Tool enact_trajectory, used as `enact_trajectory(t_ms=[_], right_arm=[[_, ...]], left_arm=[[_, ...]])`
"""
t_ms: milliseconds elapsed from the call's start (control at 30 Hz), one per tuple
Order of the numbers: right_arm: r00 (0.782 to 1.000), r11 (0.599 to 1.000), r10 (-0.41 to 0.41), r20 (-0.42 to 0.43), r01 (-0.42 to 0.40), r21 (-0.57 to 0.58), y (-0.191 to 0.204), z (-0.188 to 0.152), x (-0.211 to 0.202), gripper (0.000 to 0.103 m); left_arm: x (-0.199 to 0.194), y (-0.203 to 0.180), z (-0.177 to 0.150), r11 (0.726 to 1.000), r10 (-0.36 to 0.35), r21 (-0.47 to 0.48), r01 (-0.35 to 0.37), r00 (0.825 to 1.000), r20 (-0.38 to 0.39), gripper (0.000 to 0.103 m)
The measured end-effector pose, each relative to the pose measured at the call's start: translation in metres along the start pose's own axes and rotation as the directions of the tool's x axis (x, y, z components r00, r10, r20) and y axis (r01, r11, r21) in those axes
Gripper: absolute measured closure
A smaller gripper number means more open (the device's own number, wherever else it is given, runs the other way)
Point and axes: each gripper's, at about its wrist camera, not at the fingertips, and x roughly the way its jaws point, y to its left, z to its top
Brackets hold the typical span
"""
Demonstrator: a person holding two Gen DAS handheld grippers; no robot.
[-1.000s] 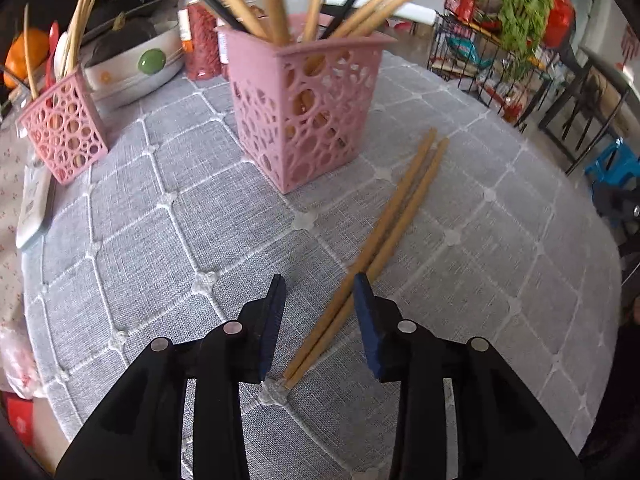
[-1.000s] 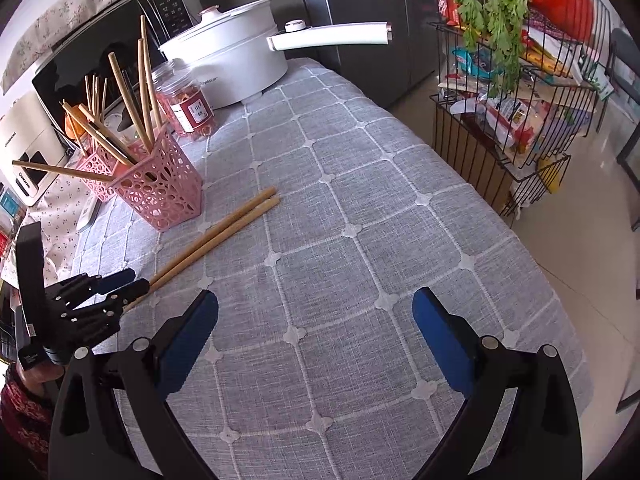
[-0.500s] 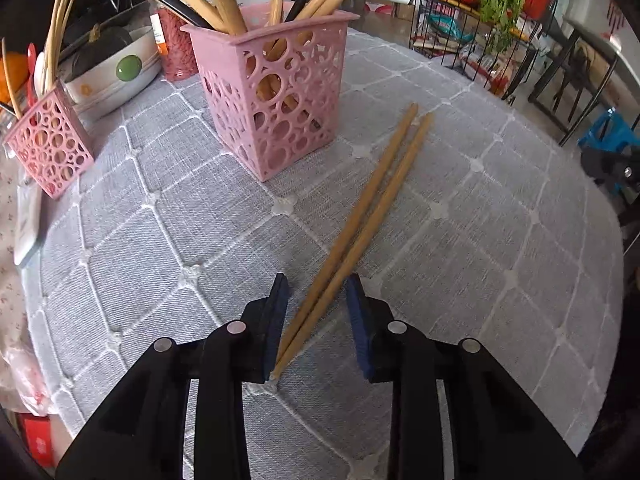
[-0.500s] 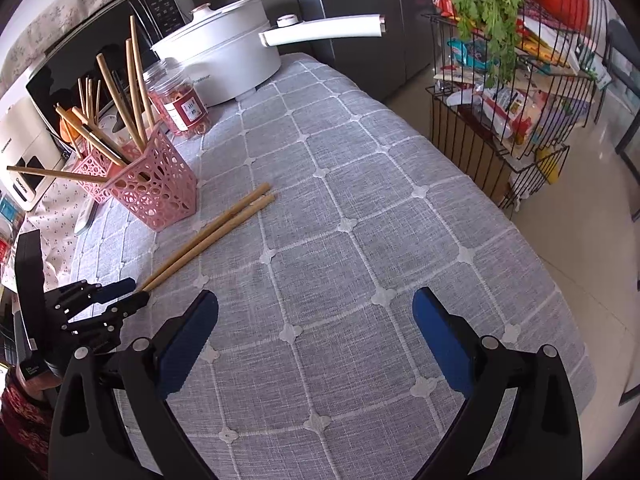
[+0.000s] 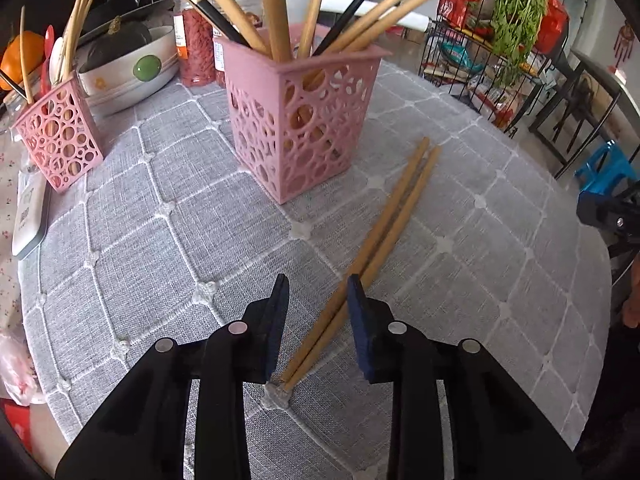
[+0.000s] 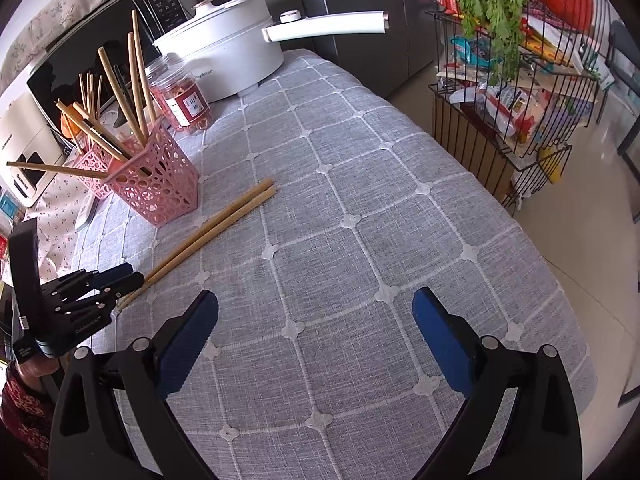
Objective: Organize utensils
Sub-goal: 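Lower the left tool and grasp one wooden chopstick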
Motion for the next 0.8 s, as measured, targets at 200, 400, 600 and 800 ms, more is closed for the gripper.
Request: enact_trajectory(t_ms=[200,400,600,800], right_arm=[[1.0,1.0,-0.005,-0.001,0.005,-0.017,0.002,-0.002,0.0,0.008],[1.0,1.0,-0.006,-0.014,0.006,-0.004,0.0,-0.001,0.003,0.008],[1.0,1.0,-0.021,-0.014,0.021,-0.018,0.003,-0.002,0.005,0.008],[1.0,0.999,-0.028,0.006,0.028,-0.026,0.003,-0.005,0.002,0.008]], left_arm=[[0.008,-0.004,-0.004,0.998,0.033,0.047,-0.03,0.998,-0.053,0.072],[0.011,-0.019,-0.002,0.992,0.063,0.117,-0.055,0.996,-0.06,0.076],[0.015,-0.037,-0.004,0.984,0.074,0.166,-0.063,0.996,-0.057,0.098],[0.001,-0.061,-0.007,0.976,0.051,0.215,-0.045,0.999,-0.02,0.099]])
